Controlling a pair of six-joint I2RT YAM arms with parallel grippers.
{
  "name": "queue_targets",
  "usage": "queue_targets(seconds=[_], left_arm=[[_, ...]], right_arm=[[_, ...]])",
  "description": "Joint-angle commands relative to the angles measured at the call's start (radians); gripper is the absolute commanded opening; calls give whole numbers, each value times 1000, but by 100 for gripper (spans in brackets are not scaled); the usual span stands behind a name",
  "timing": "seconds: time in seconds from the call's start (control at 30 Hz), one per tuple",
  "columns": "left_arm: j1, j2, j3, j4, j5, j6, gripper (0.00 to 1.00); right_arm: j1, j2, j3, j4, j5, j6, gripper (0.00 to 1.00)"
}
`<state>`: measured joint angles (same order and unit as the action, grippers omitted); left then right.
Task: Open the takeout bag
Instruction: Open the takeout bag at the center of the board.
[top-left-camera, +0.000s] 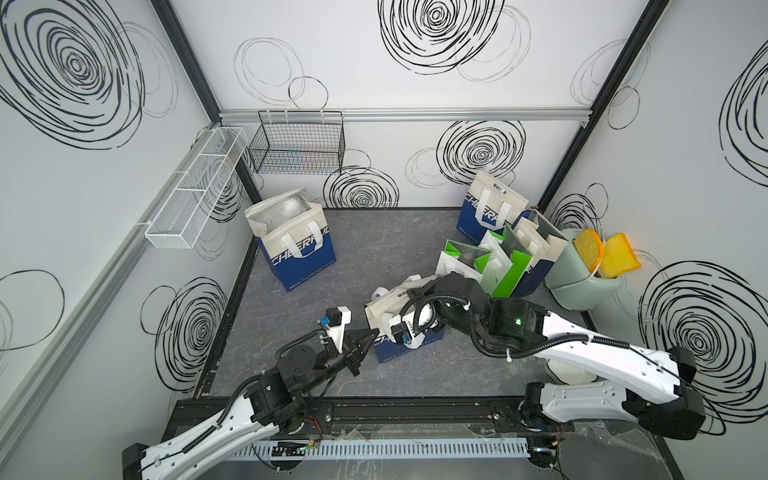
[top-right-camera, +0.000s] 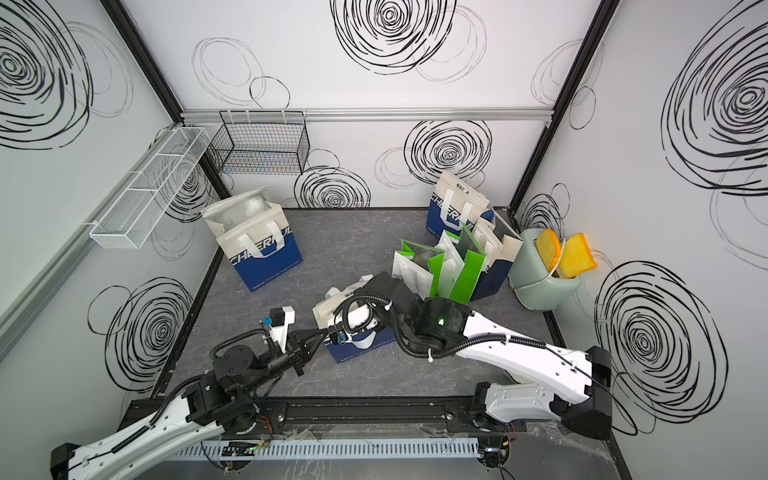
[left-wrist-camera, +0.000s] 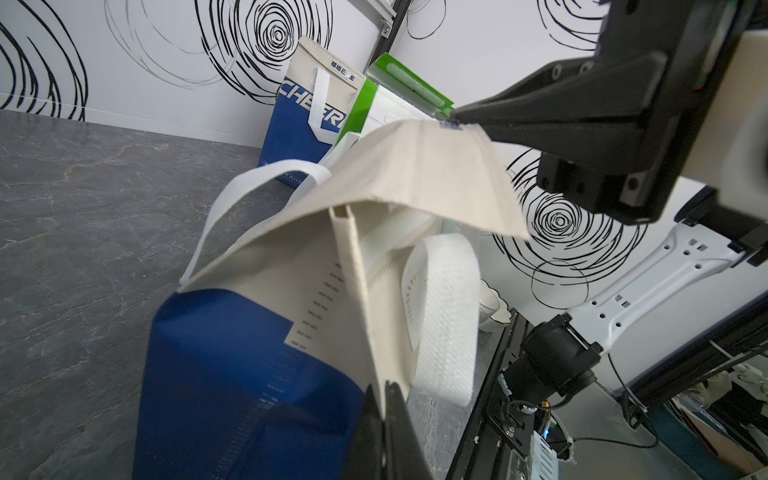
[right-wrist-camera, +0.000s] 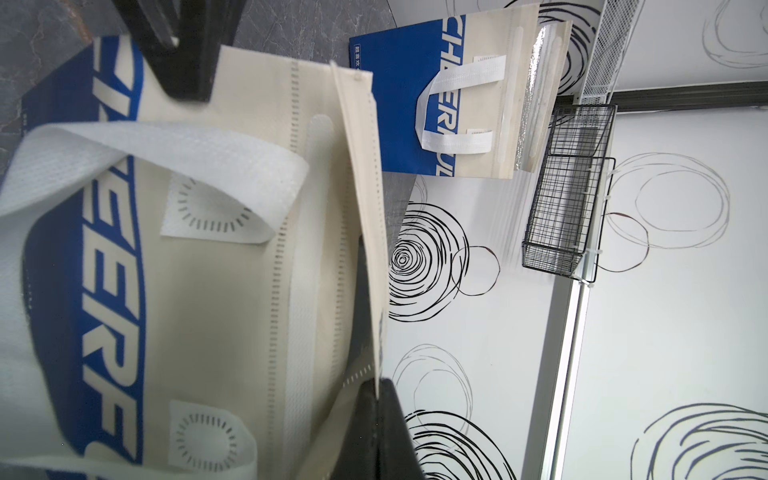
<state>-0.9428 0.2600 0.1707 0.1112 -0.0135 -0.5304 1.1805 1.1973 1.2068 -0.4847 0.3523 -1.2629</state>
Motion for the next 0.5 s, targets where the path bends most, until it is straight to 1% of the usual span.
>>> queue_targets(seconds=[0.0, 0.3, 0.47], left_arm=[[-10, 10, 12, -48, 10, 11, 0], [-16, 12, 12, -53, 3, 13, 0], [-17, 14, 13, -55, -1, 15, 0]], right_arm=[[5, -33, 100, 123, 41, -38, 0], [-2, -38, 128, 101, 34, -40, 0], [-22, -34, 166, 50, -21, 6, 0]])
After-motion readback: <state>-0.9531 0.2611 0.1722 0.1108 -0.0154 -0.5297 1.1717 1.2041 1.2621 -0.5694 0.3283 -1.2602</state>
